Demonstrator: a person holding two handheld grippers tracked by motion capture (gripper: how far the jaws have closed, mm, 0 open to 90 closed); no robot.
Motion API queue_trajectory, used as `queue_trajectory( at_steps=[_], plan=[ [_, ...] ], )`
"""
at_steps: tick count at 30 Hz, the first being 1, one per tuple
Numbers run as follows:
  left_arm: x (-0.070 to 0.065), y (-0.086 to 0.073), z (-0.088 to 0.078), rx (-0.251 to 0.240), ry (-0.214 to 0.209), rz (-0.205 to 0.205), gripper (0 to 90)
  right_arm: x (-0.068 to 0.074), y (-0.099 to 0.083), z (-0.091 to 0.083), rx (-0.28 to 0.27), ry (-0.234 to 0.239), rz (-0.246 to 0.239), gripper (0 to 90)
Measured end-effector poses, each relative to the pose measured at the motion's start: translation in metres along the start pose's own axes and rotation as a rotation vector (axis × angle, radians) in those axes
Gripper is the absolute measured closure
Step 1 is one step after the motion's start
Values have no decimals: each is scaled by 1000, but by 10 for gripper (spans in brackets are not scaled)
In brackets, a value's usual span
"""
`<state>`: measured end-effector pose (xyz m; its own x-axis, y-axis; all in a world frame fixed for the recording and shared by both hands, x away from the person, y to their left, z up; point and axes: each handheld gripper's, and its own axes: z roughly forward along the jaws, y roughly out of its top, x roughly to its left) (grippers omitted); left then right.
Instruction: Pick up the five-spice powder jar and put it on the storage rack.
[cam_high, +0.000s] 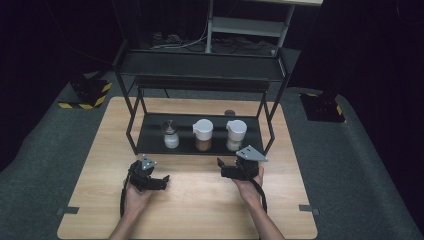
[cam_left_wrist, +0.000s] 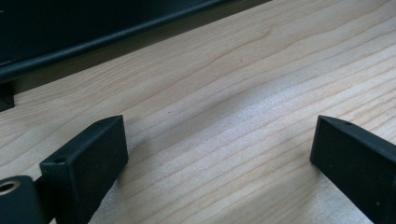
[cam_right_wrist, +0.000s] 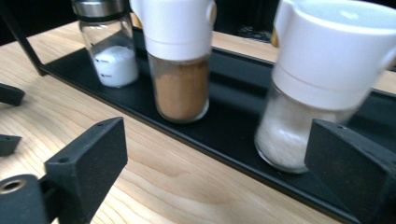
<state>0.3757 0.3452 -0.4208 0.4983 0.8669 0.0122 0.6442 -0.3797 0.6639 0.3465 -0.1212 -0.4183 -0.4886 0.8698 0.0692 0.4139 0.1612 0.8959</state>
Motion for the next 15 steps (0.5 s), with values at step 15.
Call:
queue_trajectory(
  at_steps=[15],
  plan=[
    [0, 0, 0, 1, 0, 1, 37, -20, -24, -17, 23, -38, 61, 15]
  ],
)
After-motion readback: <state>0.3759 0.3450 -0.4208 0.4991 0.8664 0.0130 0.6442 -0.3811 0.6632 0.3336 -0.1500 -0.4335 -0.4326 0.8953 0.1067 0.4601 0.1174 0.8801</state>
